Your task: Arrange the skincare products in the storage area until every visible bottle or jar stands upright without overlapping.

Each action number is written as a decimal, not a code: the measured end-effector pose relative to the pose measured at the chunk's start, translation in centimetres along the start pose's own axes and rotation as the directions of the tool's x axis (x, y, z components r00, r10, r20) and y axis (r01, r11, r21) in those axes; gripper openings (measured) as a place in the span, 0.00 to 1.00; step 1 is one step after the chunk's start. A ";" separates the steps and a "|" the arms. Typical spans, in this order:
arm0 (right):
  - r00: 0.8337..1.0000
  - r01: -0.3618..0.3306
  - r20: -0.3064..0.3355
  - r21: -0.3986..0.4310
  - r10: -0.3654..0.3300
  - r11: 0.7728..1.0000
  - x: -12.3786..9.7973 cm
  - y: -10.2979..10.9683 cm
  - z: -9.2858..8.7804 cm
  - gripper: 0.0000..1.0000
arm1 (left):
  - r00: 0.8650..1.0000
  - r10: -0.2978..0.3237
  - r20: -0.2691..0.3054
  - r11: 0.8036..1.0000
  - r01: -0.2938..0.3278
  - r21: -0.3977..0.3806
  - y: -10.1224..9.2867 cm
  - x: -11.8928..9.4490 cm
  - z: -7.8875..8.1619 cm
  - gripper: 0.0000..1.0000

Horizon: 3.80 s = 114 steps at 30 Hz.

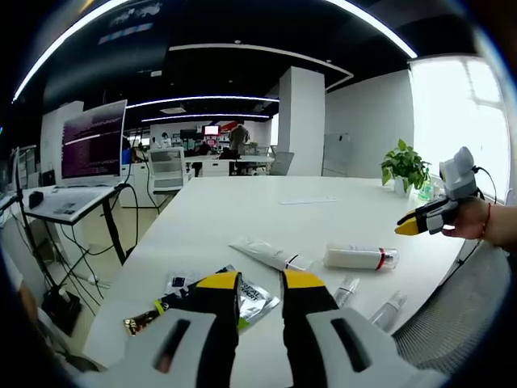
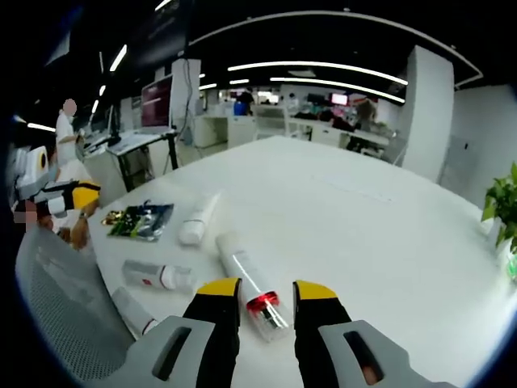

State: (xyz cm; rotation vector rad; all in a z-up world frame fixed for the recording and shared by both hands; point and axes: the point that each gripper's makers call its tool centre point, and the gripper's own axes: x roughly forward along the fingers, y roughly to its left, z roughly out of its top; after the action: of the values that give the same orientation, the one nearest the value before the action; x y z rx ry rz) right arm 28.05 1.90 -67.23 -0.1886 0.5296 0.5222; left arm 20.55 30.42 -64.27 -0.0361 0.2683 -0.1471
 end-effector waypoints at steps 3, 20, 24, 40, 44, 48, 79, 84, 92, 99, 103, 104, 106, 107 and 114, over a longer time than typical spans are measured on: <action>1.000 -0.003 -0.002 0.022 0.003 1.000 0.0 -0.1 -0.1 0.21 | 1.000 0.002 0.002 1.000 -0.002 -0.007 0.1 0.0 0.0 0.16; 0.997 0.045 -0.050 -0.159 -0.053 0.986 0.4 0.5 -0.9 0.19 | 0.998 -0.037 -0.044 0.998 0.039 0.046 -0.7 0.2 -0.7 0.17; 0.997 0.057 -0.035 -0.193 -0.065 0.979 0.4 0.6 -0.6 0.19 | 0.998 -0.040 -0.046 0.998 0.042 0.053 -0.7 0.1 -0.8 0.17; 0.999 -0.046 -0.025 -0.184 0.042 0.982 0.0 3.7 -0.5 0.19 | 0.999 0.045 -0.024 0.999 -0.045 -0.007 1.0 -0.4 -0.9 0.18; 0.998 -0.069 -0.014 -0.160 0.068 0.985 -0.3 4.0 -0.3 0.20 | 0.998 0.061 -0.017 0.998 -0.061 -0.008 1.3 -0.5 -0.7 0.18; 0.997 -0.074 0.004 -0.158 0.075 0.985 -0.6 3.9 0.0 0.20 | 0.997 0.071 -0.020 0.997 -0.071 0.001 1.3 -0.4 -0.7 0.18; 0.992 0.118 0.056 -0.087 -0.114 0.989 -2.5 -1.4 0.5 0.25 | 0.999 -0.024 -0.027 1.000 0.024 0.004 -0.2 -0.1 -0.3 0.16; 0.993 0.110 0.045 -0.090 -0.106 0.990 -2.6 -1.9 0.5 0.25 | 0.998 -0.056 -0.013 0.998 0.056 -0.037 -0.3 -0.1 0.2 0.19; 0.997 0.071 0.013 -0.134 -0.070 0.989 -1.6 -2.4 0.4 0.26 | 0.998 0.004 0.055 0.998 -0.007 0.058 3.5 -0.4 3.7 0.23; 0.999 0.046 0.023 -0.080 -0.045 0.996 -0.9 -1.4 0.2 0.28 | 0.982 -0.041 0.183 0.993 0.020 0.118 3.2 2.4 11.1 0.26; 1.000 0.022 0.001 -0.108 -0.022 0.994 -0.6 -0.6 -0.3 0.27 | 0.963 -0.038 0.268 0.999 0.038 0.006 0.4 4.2 13.5 0.27; 1.000 0.021 0.001 -0.108 -0.021 0.994 -0.5 -0.7 -0.3 0.27 | 0.961 -0.041 0.275 0.999 0.046 -0.011 -0.3 4.4 13.3 0.27; 1.000 0.016 0.006 -0.110 -0.016 0.994 -0.5 -0.7 -0.1 0.27 | 0.962 -0.040 0.271 0.999 0.039 0.009 -1.6 4.8 12.3 0.27; 1.000 0.014 0.004 -0.109 -0.014 0.994 -0.5 -0.6 -0.2 0.28 | 0.965 -0.034 0.259 0.999 0.030 0.017 -1.8 5.0 11.7 0.27; 1.000 0.005 -0.019 -0.109 -0.007 0.994 -0.2 -0.7 -0.6 0.28 | 0.986 -0.051 0.159 0.997 0.042 0.060 -2.7 5.6 8.0 0.25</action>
State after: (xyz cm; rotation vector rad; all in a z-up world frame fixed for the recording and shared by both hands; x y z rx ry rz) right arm 28.02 1.06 -67.66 -0.2994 0.5192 0.5442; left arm 27.69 27.07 -57.88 0.0019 0.1025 -0.1970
